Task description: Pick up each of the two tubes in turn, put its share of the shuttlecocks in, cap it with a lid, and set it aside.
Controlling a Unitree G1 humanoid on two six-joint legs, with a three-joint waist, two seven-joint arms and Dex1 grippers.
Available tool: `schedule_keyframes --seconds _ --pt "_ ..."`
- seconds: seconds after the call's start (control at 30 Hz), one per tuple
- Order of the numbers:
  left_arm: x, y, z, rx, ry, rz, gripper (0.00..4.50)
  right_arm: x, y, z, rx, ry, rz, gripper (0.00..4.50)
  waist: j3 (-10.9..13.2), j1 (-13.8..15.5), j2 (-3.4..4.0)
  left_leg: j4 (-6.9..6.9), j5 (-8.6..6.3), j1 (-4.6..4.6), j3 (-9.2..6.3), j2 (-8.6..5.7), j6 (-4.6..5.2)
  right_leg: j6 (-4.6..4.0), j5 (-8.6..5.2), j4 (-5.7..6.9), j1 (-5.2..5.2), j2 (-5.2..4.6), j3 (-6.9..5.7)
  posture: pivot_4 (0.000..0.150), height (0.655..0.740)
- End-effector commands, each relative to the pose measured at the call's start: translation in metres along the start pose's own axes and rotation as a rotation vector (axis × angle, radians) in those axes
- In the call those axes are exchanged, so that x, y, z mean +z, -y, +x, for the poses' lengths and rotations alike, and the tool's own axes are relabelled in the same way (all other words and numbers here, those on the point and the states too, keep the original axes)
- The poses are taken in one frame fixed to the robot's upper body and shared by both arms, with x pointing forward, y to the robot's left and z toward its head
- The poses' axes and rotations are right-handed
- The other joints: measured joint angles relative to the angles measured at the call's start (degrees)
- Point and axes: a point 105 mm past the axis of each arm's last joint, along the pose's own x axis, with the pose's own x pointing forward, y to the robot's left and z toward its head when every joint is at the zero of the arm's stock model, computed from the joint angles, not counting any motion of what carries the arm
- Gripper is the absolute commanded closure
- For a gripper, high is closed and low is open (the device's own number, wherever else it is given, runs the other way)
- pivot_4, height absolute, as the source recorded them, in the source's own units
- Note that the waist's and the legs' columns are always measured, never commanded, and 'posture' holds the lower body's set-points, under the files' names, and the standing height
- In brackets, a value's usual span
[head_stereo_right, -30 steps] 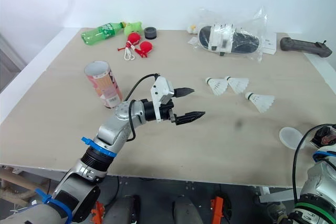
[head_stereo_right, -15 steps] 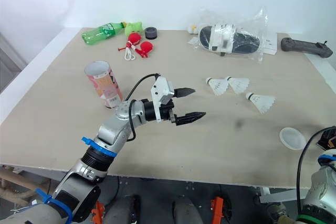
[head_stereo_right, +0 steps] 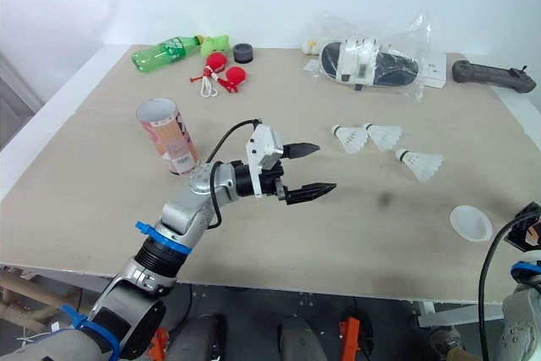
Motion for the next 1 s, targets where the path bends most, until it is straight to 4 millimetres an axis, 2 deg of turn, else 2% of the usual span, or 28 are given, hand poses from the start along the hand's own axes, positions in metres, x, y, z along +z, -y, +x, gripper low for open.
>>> schedule_keyframes --seconds 0.03,0.07,0.17,0.27,0.33,0.43,0.6,0.8,1.0 --pt "0.014 -0.010 -0.023 0.123 0.072 -0.016 0.00 0.028 -0.093 -0.033 0.553 0.017 0.030 0.04 0.0 -0.4 -0.01 0.00 -0.02 0.02 -0.02 0.05 0.02 -0.02 0.00 0.00 0.02 0.05 0.00 0.150 0.7400" --pt "0.010 -0.011 -0.033 0.169 0.064 -0.017 0.00 0.030 -0.117 -0.046 0.719 -0.008 0.008 0.04 0.0 -0.6 0.00 0.00 -0.02 0.03 -0.05 0.07 0.02 -0.04 0.01 0.01 0.01 0.08 -0.01 0.150 0.7400" --pt "-0.005 -0.015 -0.062 0.302 0.009 0.020 0.00 0.029 -0.159 -0.066 1.034 -0.065 -0.056 0.04 0.1 -1.1 -0.20 0.03 -0.01 0.12 -0.10 0.06 0.01 -0.02 0.04 0.01 0.16 0.05 -0.07 0.150 0.7400" --pt "-0.006 -0.022 -0.095 0.496 0.000 0.068 0.00 0.025 -0.196 -0.083 1.311 -0.099 -0.149 0.04 0.3 -0.9 -0.55 0.15 0.03 0.12 -0.34 0.02 -0.02 -0.23 0.04 0.00 0.26 0.06 -0.21 0.150 0.7400" --pt "-0.002 -0.025 -0.116 0.637 0.021 0.079 0.00 0.025 -0.211 -0.090 1.441 -0.109 -0.177 0.04 0.4 -0.7 -0.79 0.17 0.05 0.10 -0.39 0.00 -0.02 -0.28 0.07 -0.01 0.24 0.04 -0.21 0.150 0.7400" --pt "-0.002 -0.027 -0.162 0.926 0.030 0.094 0.00 0.025 -0.229 -0.097 1.612 -0.101 -0.210 0.04 0.5 0.1 -0.99 0.18 0.06 0.06 -0.39 0.01 -0.03 -0.26 0.08 -0.07 0.24 0.01 -0.23 0.150 0.7400" --pt "-0.009 -0.022 -0.212 1.227 -0.031 0.151 0.00 0.029 -0.255 -0.098 1.745 -0.037 -0.193 0.04 0.6 0.6 -1.11 0.17 0.01 -0.25 -0.44 0.03 -0.09 -0.07 0.16 -0.24 0.03 -0.01 -0.35 0.150 0.7400" --pt "-0.019 -0.030 -0.218 1.316 -0.073 0.133 0.00 0.031 -0.275 -0.097 1.785 0.015 -0.178 0.04 0.6 1.5 -1.17 0.21 0.02 -0.36 -0.50 -0.02 -0.10 -0.03 0.20 -0.28 0.03 -0.08 -0.49 0.150 0.7400" --pt "-0.038 -0.039 -0.201 1.200 -0.143 0.062 0.00 0.033 -0.282 -0.095 1.783 0.048 -0.173 0.04 0.6 1.6 -1.17 0.24 0.02 -0.34 -0.50 0.00 -0.10 -0.08 0.28 -0.28 0.03 -0.03 -0.49 0.150 0.7400"
